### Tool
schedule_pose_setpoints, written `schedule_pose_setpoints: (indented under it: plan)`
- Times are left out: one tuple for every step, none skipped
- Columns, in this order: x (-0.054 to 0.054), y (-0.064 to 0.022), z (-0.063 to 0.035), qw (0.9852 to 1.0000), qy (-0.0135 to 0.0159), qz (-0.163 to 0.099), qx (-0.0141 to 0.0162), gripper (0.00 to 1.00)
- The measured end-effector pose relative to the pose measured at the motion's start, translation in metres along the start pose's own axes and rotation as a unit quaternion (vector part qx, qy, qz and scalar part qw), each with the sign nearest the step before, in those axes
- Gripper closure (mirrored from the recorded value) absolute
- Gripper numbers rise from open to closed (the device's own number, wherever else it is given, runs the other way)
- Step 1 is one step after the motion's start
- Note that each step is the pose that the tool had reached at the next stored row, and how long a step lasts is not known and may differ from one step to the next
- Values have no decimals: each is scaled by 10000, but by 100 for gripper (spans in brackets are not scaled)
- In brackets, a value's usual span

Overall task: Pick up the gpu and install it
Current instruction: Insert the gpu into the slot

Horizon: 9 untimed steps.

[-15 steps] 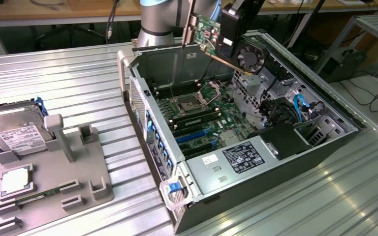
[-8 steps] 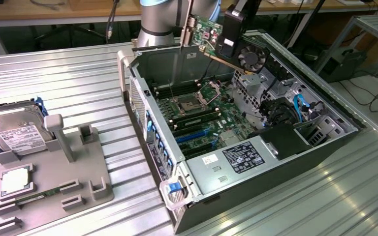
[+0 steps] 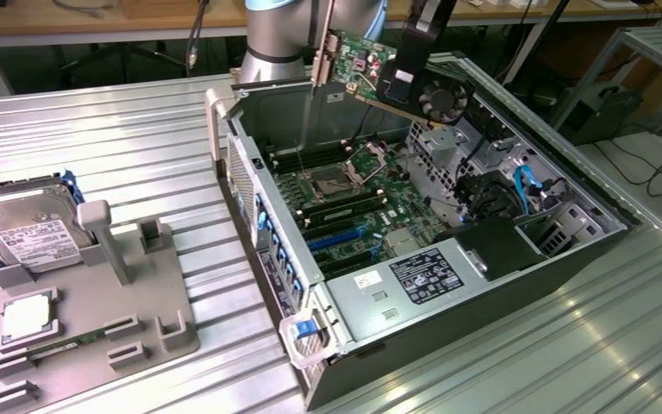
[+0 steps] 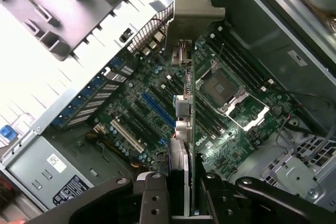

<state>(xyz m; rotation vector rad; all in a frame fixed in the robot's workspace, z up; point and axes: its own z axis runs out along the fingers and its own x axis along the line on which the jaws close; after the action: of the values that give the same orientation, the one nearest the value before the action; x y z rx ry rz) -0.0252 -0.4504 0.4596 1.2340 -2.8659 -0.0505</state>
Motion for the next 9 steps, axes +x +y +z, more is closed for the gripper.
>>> schedule_pose_setpoints:
  plan:
    - [0,0,0,10000,3,-71,0,72]
    - [0,0,0,9999,6,-164,1,72]
    - [0,0,0,9997,9,-233,2,72]
    - [0,0,0,9995,12,-312,2,72]
    - [0,0,1,9992,15,-404,3,72]
    - [0,0,1,9988,19,-488,3,72]
    - [0,0,1,9983,22,-580,4,72]
    - [0,0,1,9977,26,-675,4,72]
    - [0,0,2,9971,29,-758,5,72]
